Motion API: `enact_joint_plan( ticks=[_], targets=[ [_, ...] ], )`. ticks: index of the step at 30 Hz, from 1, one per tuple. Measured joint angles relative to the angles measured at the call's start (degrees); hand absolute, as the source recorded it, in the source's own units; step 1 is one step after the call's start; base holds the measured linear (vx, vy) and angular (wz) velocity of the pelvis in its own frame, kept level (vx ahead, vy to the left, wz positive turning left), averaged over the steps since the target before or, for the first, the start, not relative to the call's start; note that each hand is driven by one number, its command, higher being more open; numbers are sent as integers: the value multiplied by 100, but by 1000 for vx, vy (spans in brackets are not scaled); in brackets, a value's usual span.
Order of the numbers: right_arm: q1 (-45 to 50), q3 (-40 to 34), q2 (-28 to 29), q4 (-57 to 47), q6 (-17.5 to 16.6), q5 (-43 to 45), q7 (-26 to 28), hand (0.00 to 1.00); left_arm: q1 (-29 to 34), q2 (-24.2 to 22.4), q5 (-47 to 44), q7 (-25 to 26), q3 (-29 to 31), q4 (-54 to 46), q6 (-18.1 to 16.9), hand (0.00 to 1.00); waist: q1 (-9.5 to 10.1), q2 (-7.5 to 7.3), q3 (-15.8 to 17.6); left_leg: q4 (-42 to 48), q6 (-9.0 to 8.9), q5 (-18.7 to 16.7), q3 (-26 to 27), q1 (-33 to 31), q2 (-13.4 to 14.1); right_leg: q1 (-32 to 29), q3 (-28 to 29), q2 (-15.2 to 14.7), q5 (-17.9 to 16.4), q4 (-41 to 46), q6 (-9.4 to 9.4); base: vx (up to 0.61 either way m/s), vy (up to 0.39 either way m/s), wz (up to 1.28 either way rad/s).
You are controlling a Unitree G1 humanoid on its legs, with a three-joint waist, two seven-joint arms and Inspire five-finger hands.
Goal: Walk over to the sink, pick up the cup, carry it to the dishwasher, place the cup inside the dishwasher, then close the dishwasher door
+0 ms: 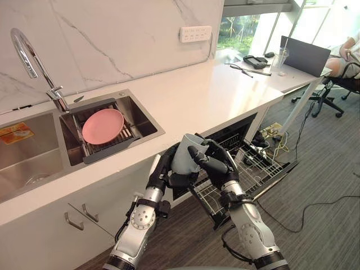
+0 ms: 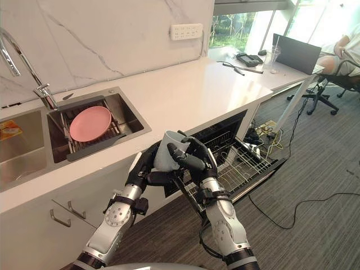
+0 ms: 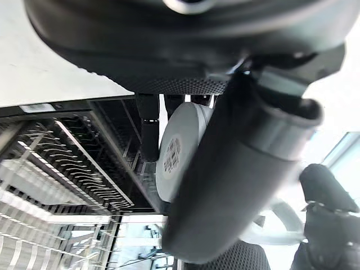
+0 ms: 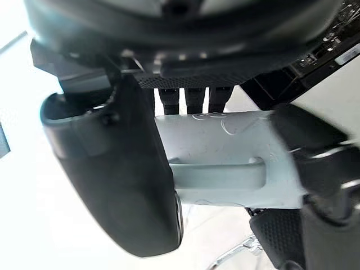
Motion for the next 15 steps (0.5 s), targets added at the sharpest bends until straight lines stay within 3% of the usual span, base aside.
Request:
enact_joint_plan(
  ticks=[15],
  targets=[
    [147,-639,437,-371,-114,-253,-152,30,2,-456,-91,-30,300,-505,-13,90,-27,13,9,-18,-42,-48,170,92,3,-35,177,9,-6,21,0,-9,-6,-6]
  ],
)
